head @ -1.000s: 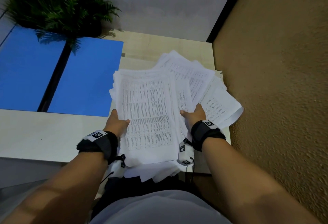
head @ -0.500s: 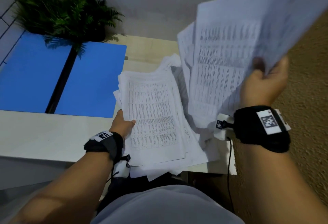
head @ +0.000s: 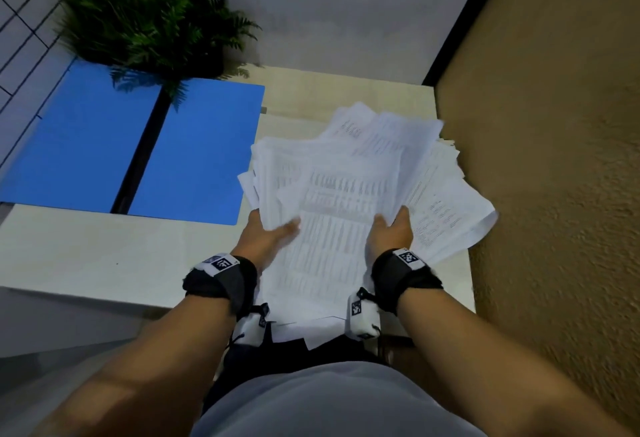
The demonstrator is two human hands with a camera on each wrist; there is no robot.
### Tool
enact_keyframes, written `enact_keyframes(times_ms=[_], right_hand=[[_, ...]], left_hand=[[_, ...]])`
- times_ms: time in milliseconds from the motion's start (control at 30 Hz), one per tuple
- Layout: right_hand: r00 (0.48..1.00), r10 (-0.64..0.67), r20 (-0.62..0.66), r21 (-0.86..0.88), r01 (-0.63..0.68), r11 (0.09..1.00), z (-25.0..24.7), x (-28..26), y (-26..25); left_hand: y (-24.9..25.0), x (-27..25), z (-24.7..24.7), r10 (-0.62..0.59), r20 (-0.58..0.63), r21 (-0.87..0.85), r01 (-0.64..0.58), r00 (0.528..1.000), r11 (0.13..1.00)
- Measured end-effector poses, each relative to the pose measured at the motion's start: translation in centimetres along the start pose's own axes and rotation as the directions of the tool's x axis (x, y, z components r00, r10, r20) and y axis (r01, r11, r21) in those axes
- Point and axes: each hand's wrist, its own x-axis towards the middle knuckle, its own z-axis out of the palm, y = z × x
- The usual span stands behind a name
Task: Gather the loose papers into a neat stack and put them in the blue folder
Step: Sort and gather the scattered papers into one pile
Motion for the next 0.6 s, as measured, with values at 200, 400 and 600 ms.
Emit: enact_keyframes(times_ms=[200, 400, 600], right_hand=[[0.997, 0.079, 0.018, -0.134, -0.076, 0.988, -2.1, 4.4, -0.3], [0.992, -0.031, 0.123, -0.264, 0.063, 0.962, -6.5, 6.2, -1.4], [0.955, 0.076, 0.287, -0.349, 0.03, 0.937, -5.1, 4.1, 1.0]], left_hand=[[-1.7, 1.3, -0.2, 0.058, -0.135, 0.24, -0.024, 0.989, 0.97], [-1.8, 1.9, -0.6, 0.062, -0.17, 0.2, -0.028, 0.983, 0.979], [-1.4, 1.2, 0.6, 0.099, -0.135, 0.218, -0.068, 0.986, 0.974]])
